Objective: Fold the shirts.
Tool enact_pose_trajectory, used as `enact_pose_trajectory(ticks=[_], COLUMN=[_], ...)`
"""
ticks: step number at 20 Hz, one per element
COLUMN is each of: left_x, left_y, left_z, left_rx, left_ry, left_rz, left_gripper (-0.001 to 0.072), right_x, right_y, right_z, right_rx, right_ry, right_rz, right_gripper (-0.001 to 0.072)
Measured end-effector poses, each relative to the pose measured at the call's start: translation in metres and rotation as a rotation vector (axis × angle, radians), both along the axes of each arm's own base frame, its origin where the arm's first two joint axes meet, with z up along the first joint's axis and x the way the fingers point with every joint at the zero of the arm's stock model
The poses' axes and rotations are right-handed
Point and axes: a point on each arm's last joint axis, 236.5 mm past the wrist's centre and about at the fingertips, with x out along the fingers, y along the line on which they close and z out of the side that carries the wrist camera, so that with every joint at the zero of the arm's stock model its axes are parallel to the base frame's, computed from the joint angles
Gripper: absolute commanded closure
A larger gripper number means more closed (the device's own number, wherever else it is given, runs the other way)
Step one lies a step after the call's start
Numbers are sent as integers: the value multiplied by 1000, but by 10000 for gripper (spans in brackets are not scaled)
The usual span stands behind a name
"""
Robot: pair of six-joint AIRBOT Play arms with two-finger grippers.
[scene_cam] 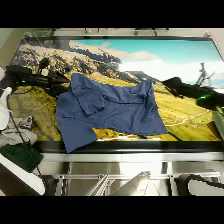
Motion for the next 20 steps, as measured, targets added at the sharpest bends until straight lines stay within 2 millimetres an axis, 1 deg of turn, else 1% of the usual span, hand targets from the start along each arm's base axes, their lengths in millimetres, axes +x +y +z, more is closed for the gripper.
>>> enact_pose_trajectory(ticks=[1, 2, 4, 6, 7, 8, 10, 13, 17, 20], left_x=[-10, -22, -51, -80, -92, -101, -116, -128, -133, -133], left_y=[10, 21, 47, 70, 80, 88, 100, 110, 115, 117], left_z=[4, 4, -10, -23, -30, -35, -44, -51, -54, -55], left_rx=[16, 49, 154, 236, 266, 283, 311, 327, 337, 343], left_ry=[16, 40, 106, 168, 195, 215, 250, 277, 289, 289], left_rz=[4, 14, 42, 79, 105, 127, 167, 195, 206, 214], left_gripper=[-10, -10, -10, -10, -10, -10, -10, -10, -10, -10], right_x=[-11, -23, -54, -91, -108, -123, -148, -171, -185, -187], right_y=[-17, -32, -59, -75, -78, -77, -69, -44, 8, 48], right_z=[1, -2, -19, -43, -56, -67, -86, -104, -111, -115], right_rx=[-16, -32, -66, -81, -84, -79, -58, -12, 63, 118], right_ry=[33, 73, 190, 322, 381, 426, 505, 579, 633, 644], right_rz=[-6, -13, -17, -9, 1, 17, 60, 153, 298, 389], right_gripper=[209, 210, 209, 194, 194, 194, 194, 194, 194, 195])
